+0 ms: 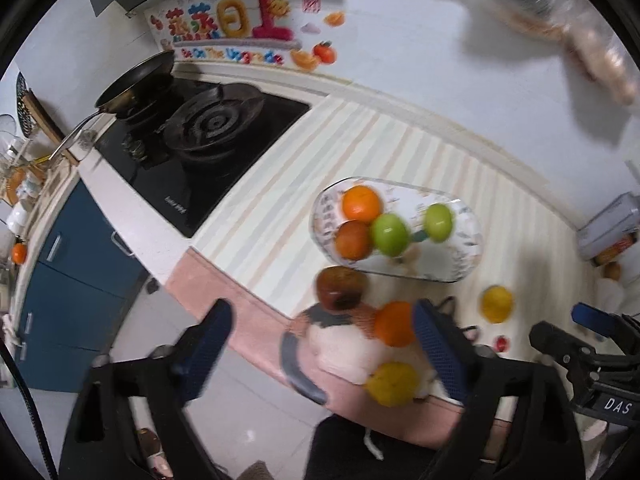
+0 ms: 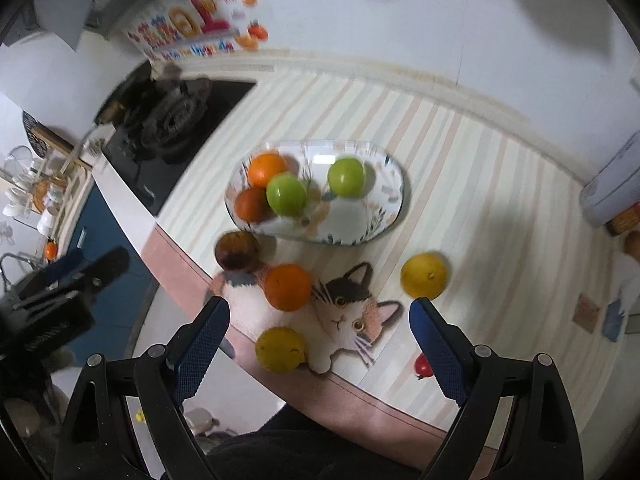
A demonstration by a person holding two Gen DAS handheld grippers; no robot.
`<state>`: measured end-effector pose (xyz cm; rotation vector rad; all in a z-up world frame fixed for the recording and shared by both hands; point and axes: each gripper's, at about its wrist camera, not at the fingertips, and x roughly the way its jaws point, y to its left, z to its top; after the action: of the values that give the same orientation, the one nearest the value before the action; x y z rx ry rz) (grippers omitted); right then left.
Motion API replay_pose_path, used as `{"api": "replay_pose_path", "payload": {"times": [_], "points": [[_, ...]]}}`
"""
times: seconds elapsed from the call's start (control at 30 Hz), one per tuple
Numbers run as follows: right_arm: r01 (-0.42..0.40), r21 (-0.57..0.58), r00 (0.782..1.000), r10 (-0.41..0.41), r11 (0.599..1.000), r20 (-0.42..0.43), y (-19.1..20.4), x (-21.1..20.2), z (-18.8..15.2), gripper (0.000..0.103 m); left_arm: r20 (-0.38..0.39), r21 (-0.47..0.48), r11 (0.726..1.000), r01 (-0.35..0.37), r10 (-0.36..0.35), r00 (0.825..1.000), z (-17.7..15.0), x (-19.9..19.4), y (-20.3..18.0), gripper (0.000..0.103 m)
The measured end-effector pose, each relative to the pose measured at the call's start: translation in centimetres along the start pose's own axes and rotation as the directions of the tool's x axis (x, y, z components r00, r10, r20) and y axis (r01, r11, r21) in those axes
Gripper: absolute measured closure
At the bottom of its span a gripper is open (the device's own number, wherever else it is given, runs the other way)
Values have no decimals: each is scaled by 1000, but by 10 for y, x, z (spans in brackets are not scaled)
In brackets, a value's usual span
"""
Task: Organize fruits
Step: 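Move both tools back over the remaining fruit on the placemat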
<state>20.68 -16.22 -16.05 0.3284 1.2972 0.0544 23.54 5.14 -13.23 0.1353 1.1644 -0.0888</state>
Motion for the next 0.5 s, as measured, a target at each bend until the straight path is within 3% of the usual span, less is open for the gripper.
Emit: {"api": "replay_pose_path", "payload": {"times": [0.1, 0.27, 0.5], "points": [[-38, 9, 997, 39, 999, -71, 4, 47, 1, 9, -28, -11, 999, -46, 46, 999, -1, 26, 11, 1], [-67, 13, 985, 68, 998, -156, 15, 113, 6, 9, -122, -54, 997, -56, 49, 991, -2, 74, 34, 1], [-53, 20, 963, 56, 998, -262, 35, 196, 9, 13, -184, -44, 995, -87, 77, 980, 5, 123, 44, 1]]}}
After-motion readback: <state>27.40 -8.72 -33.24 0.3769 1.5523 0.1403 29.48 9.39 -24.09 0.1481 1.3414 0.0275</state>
